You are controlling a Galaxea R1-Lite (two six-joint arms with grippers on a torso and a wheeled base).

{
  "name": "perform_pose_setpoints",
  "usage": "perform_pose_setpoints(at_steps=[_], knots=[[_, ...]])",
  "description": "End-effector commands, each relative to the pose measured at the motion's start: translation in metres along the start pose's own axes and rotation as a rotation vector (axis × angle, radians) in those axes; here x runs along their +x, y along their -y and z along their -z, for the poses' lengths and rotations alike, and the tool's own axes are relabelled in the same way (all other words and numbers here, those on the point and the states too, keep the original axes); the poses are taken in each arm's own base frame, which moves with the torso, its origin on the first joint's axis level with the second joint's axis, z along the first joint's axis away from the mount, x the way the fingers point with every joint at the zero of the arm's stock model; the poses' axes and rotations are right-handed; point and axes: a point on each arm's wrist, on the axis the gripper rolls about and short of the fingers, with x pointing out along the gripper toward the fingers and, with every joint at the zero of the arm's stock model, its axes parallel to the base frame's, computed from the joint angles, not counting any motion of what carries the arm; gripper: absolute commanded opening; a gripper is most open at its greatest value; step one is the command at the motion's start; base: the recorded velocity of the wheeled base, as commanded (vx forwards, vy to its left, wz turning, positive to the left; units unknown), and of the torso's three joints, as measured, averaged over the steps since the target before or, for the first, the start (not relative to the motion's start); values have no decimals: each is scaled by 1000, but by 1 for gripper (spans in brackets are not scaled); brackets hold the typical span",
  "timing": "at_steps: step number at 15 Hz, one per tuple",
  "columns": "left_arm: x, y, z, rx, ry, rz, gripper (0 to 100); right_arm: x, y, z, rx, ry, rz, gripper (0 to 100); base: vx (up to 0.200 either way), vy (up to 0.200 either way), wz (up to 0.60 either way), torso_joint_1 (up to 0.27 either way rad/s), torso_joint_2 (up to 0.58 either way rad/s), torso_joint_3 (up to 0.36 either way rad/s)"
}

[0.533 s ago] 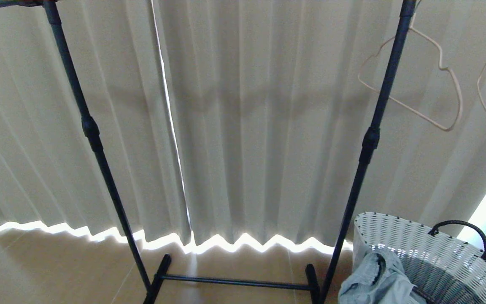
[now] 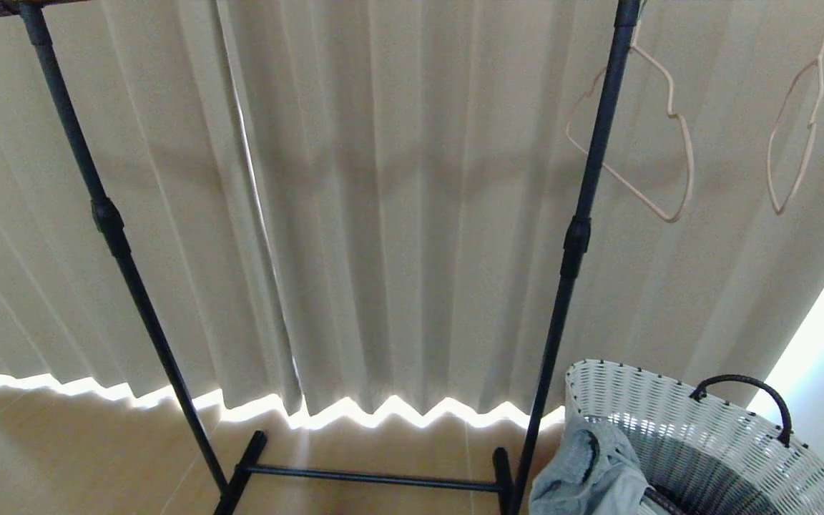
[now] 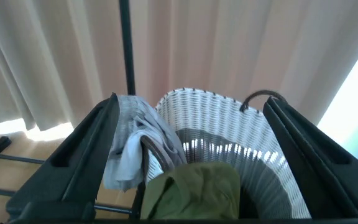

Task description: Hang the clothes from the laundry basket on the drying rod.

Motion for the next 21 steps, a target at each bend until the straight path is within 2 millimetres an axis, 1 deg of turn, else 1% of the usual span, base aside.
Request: perform_pose_setpoints(at_steps=[1,3,4,5,6,7,8,9,10,11,13,14,15,17,18,20,21], knots=[[0,0,0,0,0,-2,100,0,0,0,-6,-3,0,100,0,0,0,0,0,0],[0,0,0,0,2,-2,100,-2,0,-5,-43,16,2,100,0,0,0,0,0,0],[0,0,0,0,2,0,100,-4,0,-17,-69,17,-1,100,0,0,0,0,0,0],[0,0,0,0,2,0,100,-4,0,-24,-70,-7,-6,100,0,0,0,0,0,0],[0,0,0,0,2,0,100,3,1,-35,-86,-151,-20,100,0,0,0,0,0,0],[0,0,0,0,2,0,100,5,1,-36,-93,-180,-23,100,0,0,0,0,0,0],[0,0,0,0,2,0,100,26,0,-38,-129,-392,-40,100,0,0,0,0,0,0],[0,0,0,-2,2,0,100,34,0,-37,-138,-461,-41,100,0,0,0,0,0,0],[0,0,0,-2,2,0,100,44,0,-35,-168,-553,-46,100,0,0,0,0,0,0],[0,0,0,-2,2,0,100,62,0,-26,-261,-741,-80,100,0,0,0,0,0,0],[0,0,0,-2,2,0,100,76,0,-17,-368,-897,-137,100,0,0,0,0,0,0],[0,0,0,-2,0,0,100,81,1,-15,-410,-944,-152,100,0,0,0,0,0,0],[0,0,0,-2,2,0,100,92,1,-10,-464,-1012,-169,100,0,0,0,0,0,0],[0,0,0,-2,2,0,100,106,2,-4,-514,-1084,-183,100,0,0,0,0,0,0],[0,0,0,-2,2,0,100,122,2,3,-541,-1135,-172,100,0,0,0,0,0,0],[0,0,0,-2,2,0,100,140,3,13,-562,-1177,-151,100,0,0,0,0,0,0],[0,0,0,-2,0,0,100,142,3,15,-564,-1184,-150,100,0,0,0,0,0,0]])
